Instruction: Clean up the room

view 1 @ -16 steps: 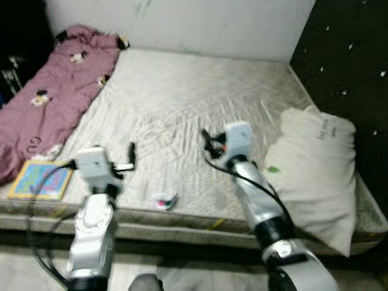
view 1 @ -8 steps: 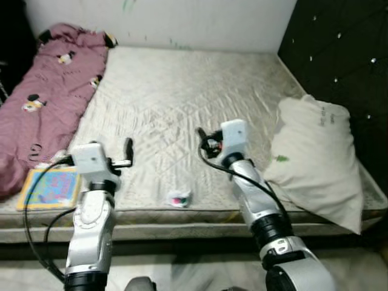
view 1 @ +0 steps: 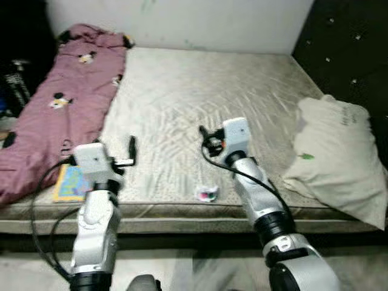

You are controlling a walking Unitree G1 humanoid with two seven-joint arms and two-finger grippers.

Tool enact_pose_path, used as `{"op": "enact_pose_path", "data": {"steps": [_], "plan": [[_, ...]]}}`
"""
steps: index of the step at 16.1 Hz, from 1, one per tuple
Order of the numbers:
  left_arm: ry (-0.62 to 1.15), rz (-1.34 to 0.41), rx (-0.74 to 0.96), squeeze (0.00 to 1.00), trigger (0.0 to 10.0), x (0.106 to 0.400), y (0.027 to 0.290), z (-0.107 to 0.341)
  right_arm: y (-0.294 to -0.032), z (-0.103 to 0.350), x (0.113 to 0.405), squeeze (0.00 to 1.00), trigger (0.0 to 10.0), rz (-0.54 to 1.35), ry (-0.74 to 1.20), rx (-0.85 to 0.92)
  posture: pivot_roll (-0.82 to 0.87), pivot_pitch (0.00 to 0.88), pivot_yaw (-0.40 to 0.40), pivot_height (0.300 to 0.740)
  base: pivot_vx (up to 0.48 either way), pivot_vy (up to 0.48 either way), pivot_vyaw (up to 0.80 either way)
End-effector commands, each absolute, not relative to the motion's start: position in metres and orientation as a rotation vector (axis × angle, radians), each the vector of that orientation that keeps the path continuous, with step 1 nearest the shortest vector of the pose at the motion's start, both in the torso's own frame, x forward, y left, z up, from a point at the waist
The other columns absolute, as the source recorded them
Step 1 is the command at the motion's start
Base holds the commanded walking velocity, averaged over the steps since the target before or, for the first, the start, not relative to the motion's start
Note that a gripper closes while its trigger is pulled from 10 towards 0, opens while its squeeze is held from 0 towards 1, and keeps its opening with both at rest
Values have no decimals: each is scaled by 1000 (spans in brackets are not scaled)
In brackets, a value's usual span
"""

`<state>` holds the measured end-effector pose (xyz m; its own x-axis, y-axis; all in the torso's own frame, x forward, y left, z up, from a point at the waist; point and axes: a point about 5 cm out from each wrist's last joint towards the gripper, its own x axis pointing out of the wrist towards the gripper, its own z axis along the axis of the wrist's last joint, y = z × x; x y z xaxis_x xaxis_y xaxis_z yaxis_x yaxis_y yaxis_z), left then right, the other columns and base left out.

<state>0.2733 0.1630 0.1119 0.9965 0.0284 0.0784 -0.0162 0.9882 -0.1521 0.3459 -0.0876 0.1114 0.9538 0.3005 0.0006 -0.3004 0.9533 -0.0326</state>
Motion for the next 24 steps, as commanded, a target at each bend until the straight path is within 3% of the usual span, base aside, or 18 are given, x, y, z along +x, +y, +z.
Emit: {"op": "enact_pose_path", "data": {"steps": [1, 17, 24], "plan": [[-96, -2, -157, 0, 10000, 273, 159, 115, -91, 113, 348, 0, 10000, 292, -14, -34, 137, 0, -59, 740, 244, 0, 0], [-101, -24, -159, 0, 10000, 276, 158, 116, -90, 115, 349, 0, 10000, 294, -17, -36, 135, 0, -56, 740, 297, 0, 0], [-92, 22, -170, 0, 10000, 282, 159, 116, -87, 116, 351, 0, 10000, 301, -25, -64, 132, 0, -51, 740, 0, 0, 114]]}}
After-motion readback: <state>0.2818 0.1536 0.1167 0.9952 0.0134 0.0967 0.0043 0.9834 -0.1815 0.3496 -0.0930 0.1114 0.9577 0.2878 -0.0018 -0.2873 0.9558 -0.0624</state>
